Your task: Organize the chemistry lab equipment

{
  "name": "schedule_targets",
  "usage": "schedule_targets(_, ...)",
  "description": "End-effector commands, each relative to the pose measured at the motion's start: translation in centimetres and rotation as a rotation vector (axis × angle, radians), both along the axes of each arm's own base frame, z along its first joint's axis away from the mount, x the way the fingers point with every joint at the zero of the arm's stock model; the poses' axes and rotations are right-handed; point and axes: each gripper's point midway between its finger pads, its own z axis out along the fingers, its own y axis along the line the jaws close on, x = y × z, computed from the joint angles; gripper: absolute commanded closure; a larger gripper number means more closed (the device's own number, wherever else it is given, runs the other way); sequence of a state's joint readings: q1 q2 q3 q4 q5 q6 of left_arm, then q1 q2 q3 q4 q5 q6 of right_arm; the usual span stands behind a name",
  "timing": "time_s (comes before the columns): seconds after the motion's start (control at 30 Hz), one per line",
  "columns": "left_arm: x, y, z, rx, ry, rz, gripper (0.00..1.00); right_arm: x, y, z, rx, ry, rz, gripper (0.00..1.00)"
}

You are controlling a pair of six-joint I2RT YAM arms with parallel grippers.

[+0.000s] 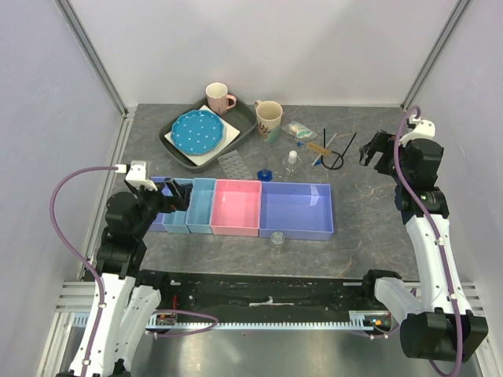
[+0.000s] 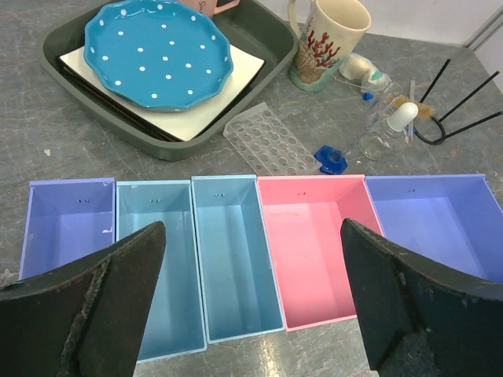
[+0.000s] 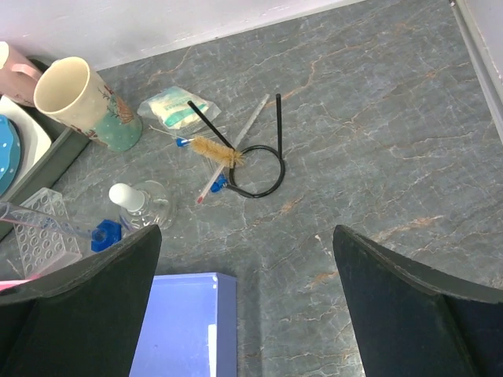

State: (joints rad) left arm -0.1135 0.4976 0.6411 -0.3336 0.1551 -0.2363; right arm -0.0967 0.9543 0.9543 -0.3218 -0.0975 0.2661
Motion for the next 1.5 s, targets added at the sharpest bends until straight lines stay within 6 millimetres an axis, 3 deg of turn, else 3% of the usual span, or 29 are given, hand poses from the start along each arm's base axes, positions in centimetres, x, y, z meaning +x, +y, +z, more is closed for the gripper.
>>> schedule_targets(0.0,0.1,-0.3,2.0,0.031,-0.085,-0.033,0.01,0.0,0.9,3.1,-0.018,-0.085,0.067,0.02)
schedule_targets(0.07,0.1,-0.4,2.1,0.031,-0.09,-0.042,0.01,-0.2,1.6,3.1,-0.045,-0.085,0.133,0.02)
schedule_targets(0.13,0.1,-0.5,1.9,0.033,-0.083,-0.047,0.01,-0.9,4.3,3.6,-0.102,-0.112,0.334,0.02)
schedule_targets(0.2,0.1,-0.7,1.9,0.033,-0.082,-0.056,0.02,-2.8,8.1,3.7,-0.194,-0.165,0.644,0.02)
schedule_targets(0.27,0.1,-0.8,1.9,0.031,-0.084,-0.064,0.02,-5.0,10.5,2.8,-0.215,-0.169,0.852,0.02)
schedule_targets(0.43,-0.1,-1.2,2.0,0.026,-0.087,-0.086,0.02,-7.8,12.6,1.9,-0.326,-0.218,1.081,0.02)
schedule_targets(0.67,-0.4,-2.8,1.7,0.0,-0.067,-0.173,0.02,-7.7,12.9,-1.2,-0.35,-0.165,1.114,0.02)
schedule_targets(0.73,-0.3,-3.1,1.3,-0.004,-0.046,-0.191,0.02,-7.8,14.0,-2.2,-0.361,-0.138,1.155,0.02)
schedule_targets(0.8,-0.2,-3.2,1.3,-0.005,-0.023,-0.196,0.02,-7.0,13.9,-3.6,-0.412,-0.089,1.144,0.02)
schedule_targets(0.9,-0.6,-2.9,0.4,-0.004,0.036,-0.182,0.02,-6.1,15.1,-4.8,-0.423,-0.044,1.163,0.02)
schedule_targets(1.03,-1.6,-3.3,0.0,-0.041,0.061,-0.195,0.02,-8.0,18.6,-6.6,-0.443,-0.032,1.348,0.02)
schedule_targets(1.17,-3.3,-5.4,0.2,-0.132,0.098,-0.305,0.02,-11.0,21.2,-8.4,-0.466,-0.057,1.533,0.02)
schedule_targets(1.3,-5.0,-7.9,-0.6,-0.279,0.23,-0.425,0.09,-11.2,21.5,-8.8,-0.415,-0.03,1.533,0.02)
schedule_targets(1.47,-7.3,-10.6,-1.4,-0.351,0.35,-0.509,0.1,-10.0,20.2,-8.6,-0.427,-0.01,1.433,0.02)
